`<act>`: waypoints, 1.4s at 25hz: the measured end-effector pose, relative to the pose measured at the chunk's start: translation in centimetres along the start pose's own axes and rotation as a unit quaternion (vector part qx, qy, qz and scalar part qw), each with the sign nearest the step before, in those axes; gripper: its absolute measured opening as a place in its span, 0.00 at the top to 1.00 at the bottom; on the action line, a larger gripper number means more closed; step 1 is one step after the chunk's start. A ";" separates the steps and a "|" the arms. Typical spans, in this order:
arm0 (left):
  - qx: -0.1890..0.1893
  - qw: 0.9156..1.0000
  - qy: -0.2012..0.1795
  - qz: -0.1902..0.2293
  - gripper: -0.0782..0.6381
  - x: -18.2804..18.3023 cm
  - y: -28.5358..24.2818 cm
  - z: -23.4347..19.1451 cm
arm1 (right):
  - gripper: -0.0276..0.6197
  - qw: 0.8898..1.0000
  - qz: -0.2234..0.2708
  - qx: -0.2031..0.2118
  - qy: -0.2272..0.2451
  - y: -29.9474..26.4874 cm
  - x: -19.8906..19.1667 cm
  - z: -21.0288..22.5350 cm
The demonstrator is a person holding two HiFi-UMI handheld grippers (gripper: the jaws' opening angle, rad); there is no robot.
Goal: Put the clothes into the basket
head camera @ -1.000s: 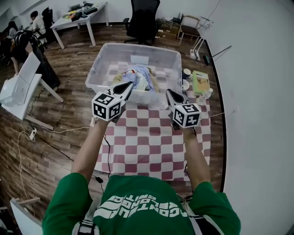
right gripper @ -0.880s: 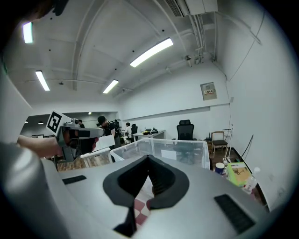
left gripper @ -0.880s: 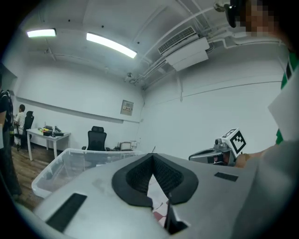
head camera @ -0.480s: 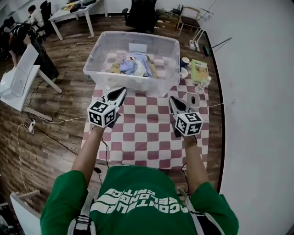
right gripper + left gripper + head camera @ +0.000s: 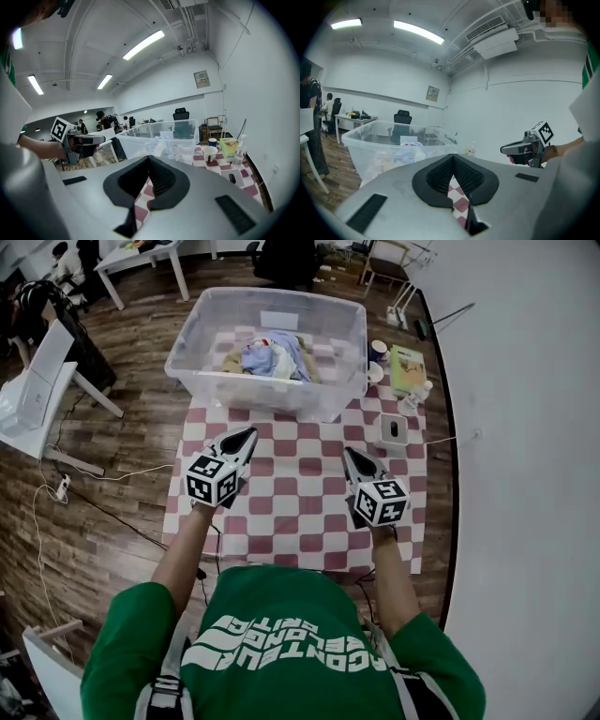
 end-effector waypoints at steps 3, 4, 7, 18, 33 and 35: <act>-0.002 1.000 0.004 -0.008 0.89 -1.1 0.1 0.3 | 0.95 1.000 -0.006 -0.005 -0.010 0.5 -1.2 0.0; -0.004 1.000 0.005 -0.011 0.89 -1.4 0.2 0.5 | 0.95 1.000 -0.008 -0.007 -0.012 0.7 -1.5 0.1; -0.006 1.000 0.004 -0.018 0.89 -1.9 0.4 0.4 | 0.95 1.000 -0.009 -0.013 -0.014 1.2 -2.0 0.4; -0.005 1.000 -0.010 -0.029 0.89 -2.7 -0.3 0.7 | 0.95 1.000 0.000 -0.017 -0.006 3.1 -2.3 1.5; -0.026 0.999 -0.016 -0.039 0.89 -4.3 -1.8 2.4 | 0.95 0.999 -0.007 -0.034 -0.024 4.5 -4.7 2.6; -0.025 0.999 -0.012 -0.040 0.89 -4.5 -1.8 2.4 | 0.95 0.999 -0.012 -0.034 -0.025 4.6 -5.0 2.5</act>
Point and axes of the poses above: the fingertips, and each gripper's own axes: y backward along the fingers, z to its right, x out of its top, the point moved 2 cm from there along y, backward along the fingers, and after that the axes turned 4 degrees about x, right-handed, at the moved point
